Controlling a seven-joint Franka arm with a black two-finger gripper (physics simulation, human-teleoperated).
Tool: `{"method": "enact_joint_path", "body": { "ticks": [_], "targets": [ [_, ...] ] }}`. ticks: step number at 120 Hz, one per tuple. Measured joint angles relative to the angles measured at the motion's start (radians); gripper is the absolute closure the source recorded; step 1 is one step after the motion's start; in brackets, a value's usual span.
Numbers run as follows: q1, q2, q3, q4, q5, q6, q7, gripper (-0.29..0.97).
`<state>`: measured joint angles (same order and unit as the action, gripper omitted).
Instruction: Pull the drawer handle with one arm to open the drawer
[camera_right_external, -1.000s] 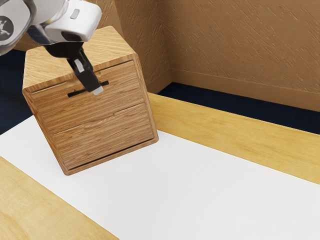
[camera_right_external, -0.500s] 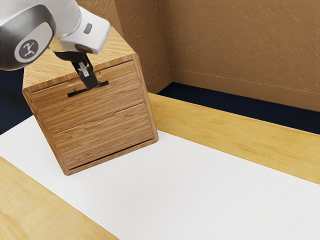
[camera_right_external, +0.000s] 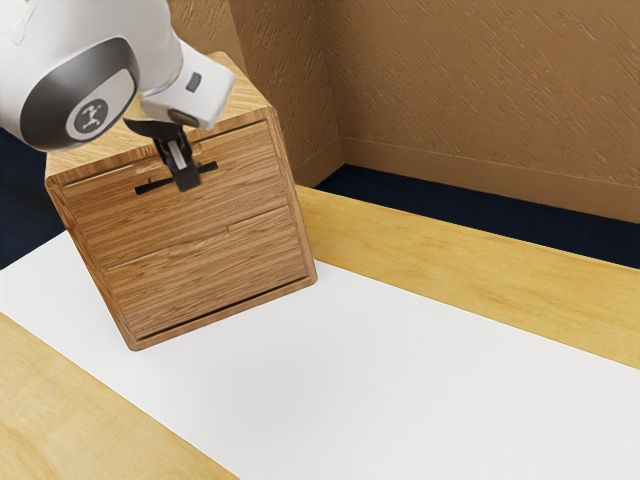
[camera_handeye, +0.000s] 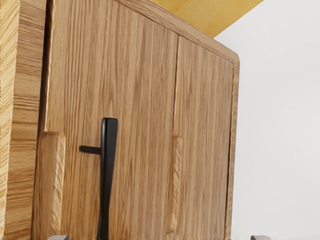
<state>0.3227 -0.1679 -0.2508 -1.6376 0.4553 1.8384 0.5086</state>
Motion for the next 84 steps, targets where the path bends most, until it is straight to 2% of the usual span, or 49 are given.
{"method": "enact_joint_path", "body": {
  "ticks": [84],
  "targets": [
    [-0.004, 0.069, 0.057, 0.002, -0.003, 0.068, 0.035, 0.29]
  ]
}}
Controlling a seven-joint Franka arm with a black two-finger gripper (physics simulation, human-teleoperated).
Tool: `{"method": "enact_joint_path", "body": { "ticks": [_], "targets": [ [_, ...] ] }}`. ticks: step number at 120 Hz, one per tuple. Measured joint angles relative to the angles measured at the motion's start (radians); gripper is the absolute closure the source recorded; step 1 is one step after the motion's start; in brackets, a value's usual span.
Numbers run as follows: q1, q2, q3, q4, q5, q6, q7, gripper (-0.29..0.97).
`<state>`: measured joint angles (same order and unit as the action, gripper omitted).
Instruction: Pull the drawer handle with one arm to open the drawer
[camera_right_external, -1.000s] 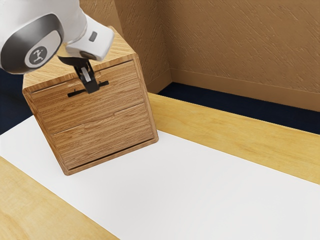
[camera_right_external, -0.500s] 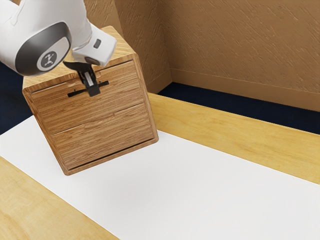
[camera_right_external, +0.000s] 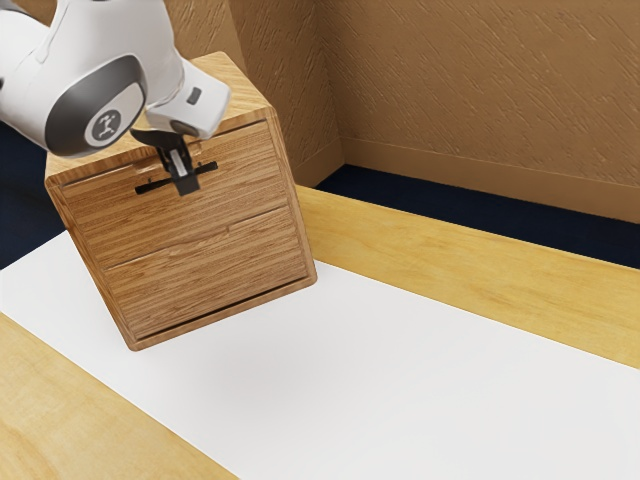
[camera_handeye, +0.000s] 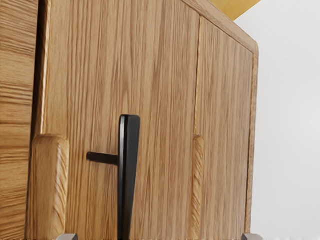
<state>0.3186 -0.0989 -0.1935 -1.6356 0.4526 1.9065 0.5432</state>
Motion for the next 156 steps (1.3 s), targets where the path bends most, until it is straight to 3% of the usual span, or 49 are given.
{"method": "enact_joint_path", "body": {
  "ticks": [156],
  "targets": [
    [-0.015, 0.063, 0.07, -0.004, -0.013, 0.06, 0.089, 0.46]
  ]
}}
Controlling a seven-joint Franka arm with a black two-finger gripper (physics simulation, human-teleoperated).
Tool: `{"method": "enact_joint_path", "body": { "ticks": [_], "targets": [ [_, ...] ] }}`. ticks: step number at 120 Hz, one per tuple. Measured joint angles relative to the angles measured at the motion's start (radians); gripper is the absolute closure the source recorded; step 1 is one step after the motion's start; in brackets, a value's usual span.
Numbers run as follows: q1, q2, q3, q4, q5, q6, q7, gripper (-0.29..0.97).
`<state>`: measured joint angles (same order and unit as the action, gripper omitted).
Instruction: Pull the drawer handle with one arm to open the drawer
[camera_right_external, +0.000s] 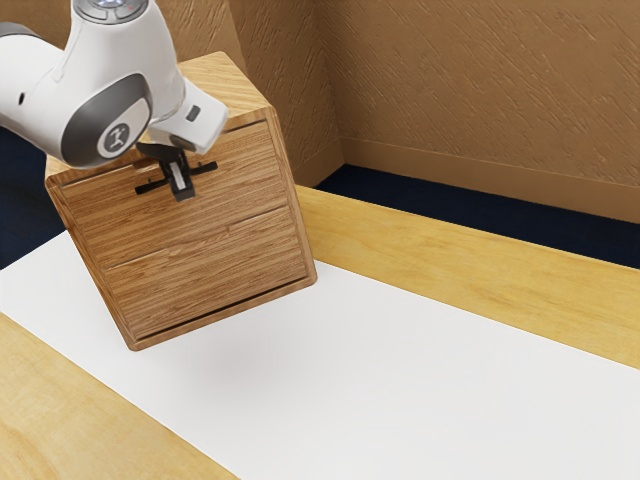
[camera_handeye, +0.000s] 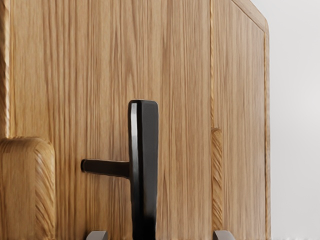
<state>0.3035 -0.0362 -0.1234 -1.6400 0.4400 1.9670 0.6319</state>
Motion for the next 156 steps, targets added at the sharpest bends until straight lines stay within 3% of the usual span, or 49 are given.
{"method": "enact_joint_path", "body": {
  "ticks": [54, 156],
  "targets": [
    [0.019, -0.029, 0.001, -0.027, -0.007, 0.001, 0.006, 0.59],
    [0.014, -0.069, -0.024, -0.055, -0.047, 0.002, 0.008, 0.61]
  ]
}}
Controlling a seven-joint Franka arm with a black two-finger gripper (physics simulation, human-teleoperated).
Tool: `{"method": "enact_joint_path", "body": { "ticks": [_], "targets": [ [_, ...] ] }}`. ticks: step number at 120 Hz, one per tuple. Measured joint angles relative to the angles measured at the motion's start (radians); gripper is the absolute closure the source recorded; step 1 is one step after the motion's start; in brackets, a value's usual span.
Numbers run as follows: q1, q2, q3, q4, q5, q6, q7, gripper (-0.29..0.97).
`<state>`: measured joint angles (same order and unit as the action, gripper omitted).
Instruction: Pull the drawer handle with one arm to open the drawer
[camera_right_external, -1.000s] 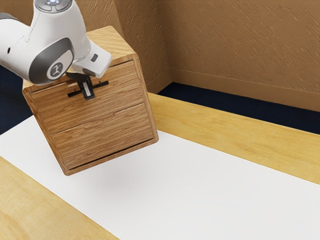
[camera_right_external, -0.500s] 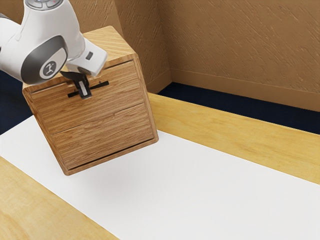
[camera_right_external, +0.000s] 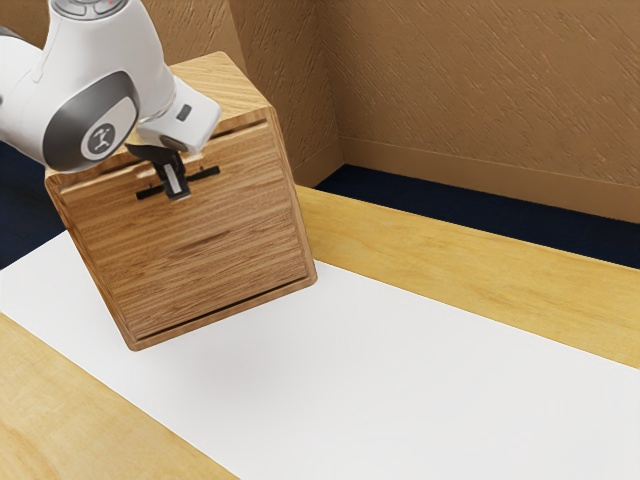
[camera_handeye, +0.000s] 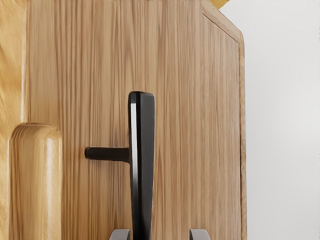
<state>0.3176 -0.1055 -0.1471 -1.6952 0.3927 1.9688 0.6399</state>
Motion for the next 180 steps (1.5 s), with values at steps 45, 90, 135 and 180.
{"method": "enact_joint_path", "body": {
  "ticks": [45, 90, 135, 180],
  "targets": [
    [0.001, -0.043, -0.009, -0.041, -0.006, 0.0, 0.0, 0.61],
    [0.001, -0.072, -0.02, -0.067, -0.014, -0.001, 0.0, 0.62],
    [0.001, -0.1, -0.049, -0.09, -0.031, -0.003, -0.002, 0.62],
    [0.005, -0.14, -0.06, -0.129, -0.035, -0.004, -0.004, 0.62]
  ]
}}
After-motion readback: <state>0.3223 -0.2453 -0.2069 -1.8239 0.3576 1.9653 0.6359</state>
